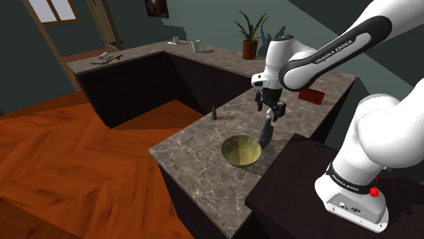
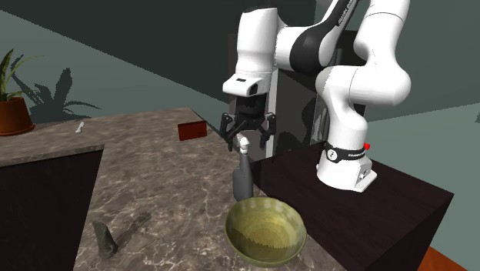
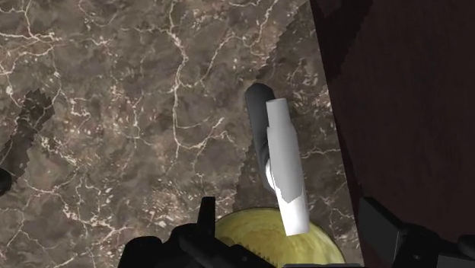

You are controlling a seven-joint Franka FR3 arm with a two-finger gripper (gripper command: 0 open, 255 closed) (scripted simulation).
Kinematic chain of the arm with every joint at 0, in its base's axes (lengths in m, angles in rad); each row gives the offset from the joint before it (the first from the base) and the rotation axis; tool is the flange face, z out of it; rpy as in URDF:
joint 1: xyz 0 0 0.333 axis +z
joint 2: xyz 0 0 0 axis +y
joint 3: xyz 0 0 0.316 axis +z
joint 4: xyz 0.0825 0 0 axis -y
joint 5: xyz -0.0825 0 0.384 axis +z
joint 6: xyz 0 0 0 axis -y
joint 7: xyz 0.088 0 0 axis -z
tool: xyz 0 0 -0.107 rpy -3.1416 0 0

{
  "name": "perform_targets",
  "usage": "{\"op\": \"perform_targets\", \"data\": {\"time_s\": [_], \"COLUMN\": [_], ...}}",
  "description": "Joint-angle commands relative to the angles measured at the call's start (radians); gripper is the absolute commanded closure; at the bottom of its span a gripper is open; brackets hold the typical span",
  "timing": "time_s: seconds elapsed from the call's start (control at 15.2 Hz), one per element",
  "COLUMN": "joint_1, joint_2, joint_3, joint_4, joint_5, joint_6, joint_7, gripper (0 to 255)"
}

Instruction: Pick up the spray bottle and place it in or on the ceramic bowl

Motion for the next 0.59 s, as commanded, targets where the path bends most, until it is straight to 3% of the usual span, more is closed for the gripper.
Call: {"op": "perform_targets", "data": {"time_s": [0.0,0.33,0.4,0.53], "joint_1": [0.000,0.000,0.000,0.000], "joint_2": [0.008,0.008,0.008,0.008], "joint_3": [-0.002,-0.002,-0.002,-0.002], "joint_4": [-0.003,-0.003,-0.003,-0.003], "joint_5": [-0.001,-0.001,-0.001,-0.001], "joint_6": [0.012,0.012,0.012,0.012], "joint_7": [0.000,0.000,0.000,0.000], "gripper": [0,0,255,255]}}
